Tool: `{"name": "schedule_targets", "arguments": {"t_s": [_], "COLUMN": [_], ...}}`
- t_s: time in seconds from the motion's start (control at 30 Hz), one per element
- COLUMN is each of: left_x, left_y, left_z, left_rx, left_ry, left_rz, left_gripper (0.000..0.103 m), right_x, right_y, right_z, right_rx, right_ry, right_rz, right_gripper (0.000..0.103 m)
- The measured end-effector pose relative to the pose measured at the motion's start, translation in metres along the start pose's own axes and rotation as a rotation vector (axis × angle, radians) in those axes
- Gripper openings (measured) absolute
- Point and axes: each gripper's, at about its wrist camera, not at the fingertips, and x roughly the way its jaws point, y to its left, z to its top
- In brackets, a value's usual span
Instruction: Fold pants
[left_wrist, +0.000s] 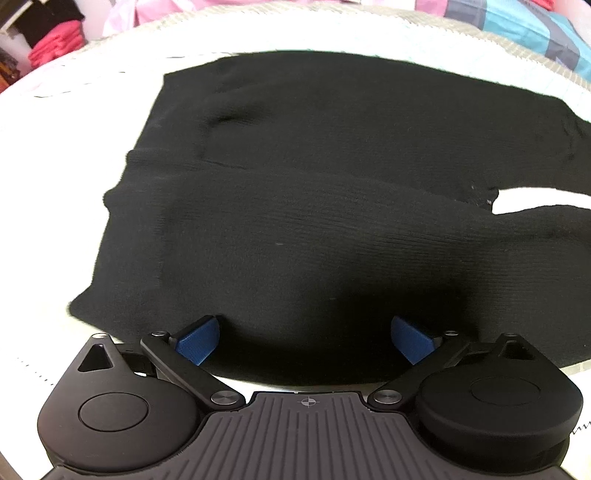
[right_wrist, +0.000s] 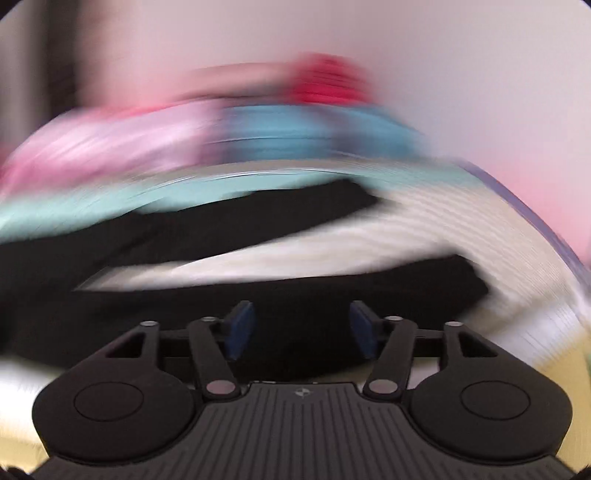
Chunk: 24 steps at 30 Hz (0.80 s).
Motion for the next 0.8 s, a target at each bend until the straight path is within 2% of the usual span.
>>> {"name": "schedule_targets", "arguments": {"t_s": [0.07, 0.13, 0.23, 0.33, 0.4, 0.43, 0.53, 0.6, 0.67, 0.73, 0.77, 0.8], "left_x": [-0.005, -0.004, 0.004, 0.008, 0.009, 0.009, 0.009, 0.008, 0.008, 0.007, 0.007, 0.006], "left_y": [0.008, 0.015, 0.028, 0.037, 0.036, 0.034, 0.033, 0.035, 0.034, 0.034, 0.034, 0.035], "left_z": [-0.002, -0.004, -0.004, -0.004, -0.004, -0.005, -0.005, -0.007, -0.008, -0.008, -0.008, -0.008], "left_rx": [-0.001, 0.006, 0.005, -0.016, -0.010, -0.003, 0.004, 0.004, 0.018, 0.027, 0.027, 0.025], "left_ry": [-0.017, -0.017, -0.004, 0.001, -0.002, -0.003, -0.002, -0.007, -0.013, -0.014, -0.014, -0.013], "left_rz": [0.006, 0.028, 0.070, 0.048, 0.050, 0.056, 0.051, 0.036, 0.035, 0.032, 0.027, 0.022], "left_gripper": [0.103, 0.103, 0.103, 0.103, 0.103, 0.103, 0.103, 0.103, 0.103, 0.103, 0.103, 0.103], "right_x": [-0.005, 0.000, 0.020, 0.039, 0.048, 0.049, 0.013, 0.000, -0.005, -0.007, -0.006, -0.010], "right_y": [0.054, 0.099, 0.145, 0.159, 0.154, 0.153, 0.150, 0.142, 0.141, 0.140, 0.141, 0.147], "right_z": [-0.012, -0.025, -0.035, -0.027, -0.016, -0.012, -0.019, -0.031, -0.042, -0.046, -0.044, -0.040], "right_rx": [-0.192, -0.373, -0.590, -0.631, -0.560, -0.534, -0.578, -0.584, -0.626, -0.642, -0.631, -0.616], "right_ry": [0.029, 0.057, 0.063, 0.035, 0.087, 0.119, 0.097, 0.137, 0.176, 0.164, 0.157, 0.133], "right_rz": [0.138, 0.211, 0.213, 0.210, 0.264, 0.282, 0.299, 0.315, 0.285, 0.268, 0.281, 0.302], "right_gripper": [0.066, 0.063, 0.058, 0.054, 0.007, 0.007, 0.006, 0.006, 0.005, 0.005, 0.008, 0.016]}}
